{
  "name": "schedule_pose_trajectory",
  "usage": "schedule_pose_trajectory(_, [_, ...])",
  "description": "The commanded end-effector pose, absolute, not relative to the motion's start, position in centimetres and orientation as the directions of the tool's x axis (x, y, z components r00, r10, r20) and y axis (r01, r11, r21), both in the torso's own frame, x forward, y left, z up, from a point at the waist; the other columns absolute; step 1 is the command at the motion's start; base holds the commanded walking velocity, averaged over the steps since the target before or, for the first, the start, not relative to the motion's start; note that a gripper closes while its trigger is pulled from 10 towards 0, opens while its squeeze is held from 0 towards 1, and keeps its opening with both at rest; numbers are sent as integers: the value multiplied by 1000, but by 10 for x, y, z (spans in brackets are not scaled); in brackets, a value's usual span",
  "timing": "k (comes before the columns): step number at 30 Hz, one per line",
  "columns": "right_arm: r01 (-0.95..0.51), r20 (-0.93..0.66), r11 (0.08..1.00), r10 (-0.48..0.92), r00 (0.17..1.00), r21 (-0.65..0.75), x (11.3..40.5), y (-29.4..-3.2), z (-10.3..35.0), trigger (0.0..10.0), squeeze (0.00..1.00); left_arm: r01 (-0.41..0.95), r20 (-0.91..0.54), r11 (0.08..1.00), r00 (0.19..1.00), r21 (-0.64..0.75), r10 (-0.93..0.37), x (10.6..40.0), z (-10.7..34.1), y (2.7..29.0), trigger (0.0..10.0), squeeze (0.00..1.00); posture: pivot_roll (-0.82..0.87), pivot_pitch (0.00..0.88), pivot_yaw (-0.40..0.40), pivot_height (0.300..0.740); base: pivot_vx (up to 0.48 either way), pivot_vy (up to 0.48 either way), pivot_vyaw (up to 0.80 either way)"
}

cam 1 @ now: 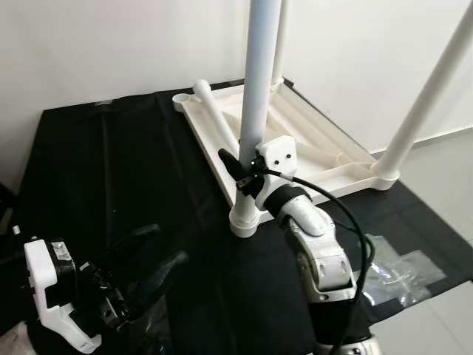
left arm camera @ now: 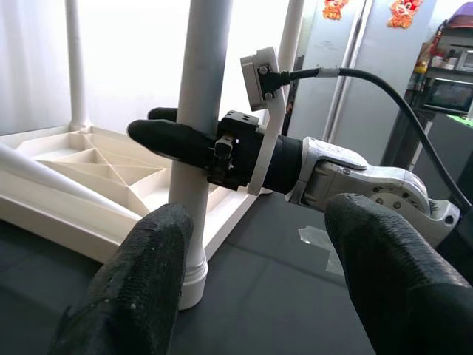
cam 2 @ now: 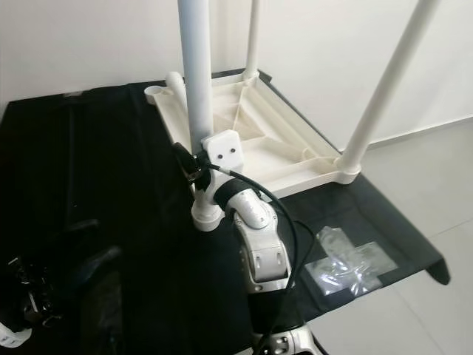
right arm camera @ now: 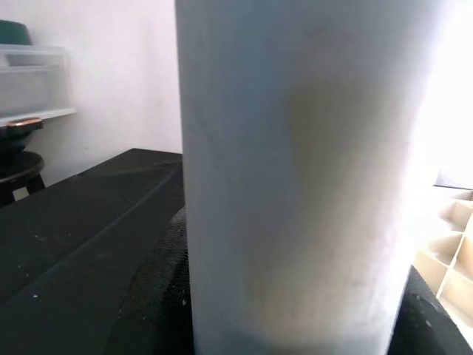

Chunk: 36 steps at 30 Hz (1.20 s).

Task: Building children table

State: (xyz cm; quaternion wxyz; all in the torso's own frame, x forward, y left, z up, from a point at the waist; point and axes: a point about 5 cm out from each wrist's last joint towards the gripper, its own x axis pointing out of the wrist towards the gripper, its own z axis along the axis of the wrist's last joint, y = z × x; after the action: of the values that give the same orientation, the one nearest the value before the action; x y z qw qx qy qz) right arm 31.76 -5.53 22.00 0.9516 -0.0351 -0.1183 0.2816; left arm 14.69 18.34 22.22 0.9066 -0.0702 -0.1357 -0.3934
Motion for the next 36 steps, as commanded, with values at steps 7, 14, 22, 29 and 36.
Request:
schedule_pose_trajectory(7, [-584,93,806,592,801,-95,323,-59,201,10000,1000,734,285,679,653,-11,-701,148,222,184,10000,0,2,185,2,740,0,0,0])
schedule_pose_trajectory(14, [-778,182,625,775,606,-71,332,-61,228,10000,1000,735,288,678,653,-16,-701,146,221,181,10000,0,13,196,-3,740,0,0,0])
schedule_pose_trajectory(22, [-936,22,227,973,229,-269,346,-79,256,10000,0,727,280,687,664,-20,-694,140,223,182,10000,0,58,219,-13,740,0,0,0])
schedule_pose_trajectory(29, [-972,-67,43,996,60,-233,358,-92,269,10000,0,707,263,707,687,-25,-677,132,224,186,10000,0,79,240,-24,740,0,0,0])
schedule_pose_trajectory(36, [-979,-86,-46,996,-29,-200,365,-91,269,0,0,693,250,720,702,-25,-667,127,224,187,10000,0,92,247,-32,740,0,0,0])
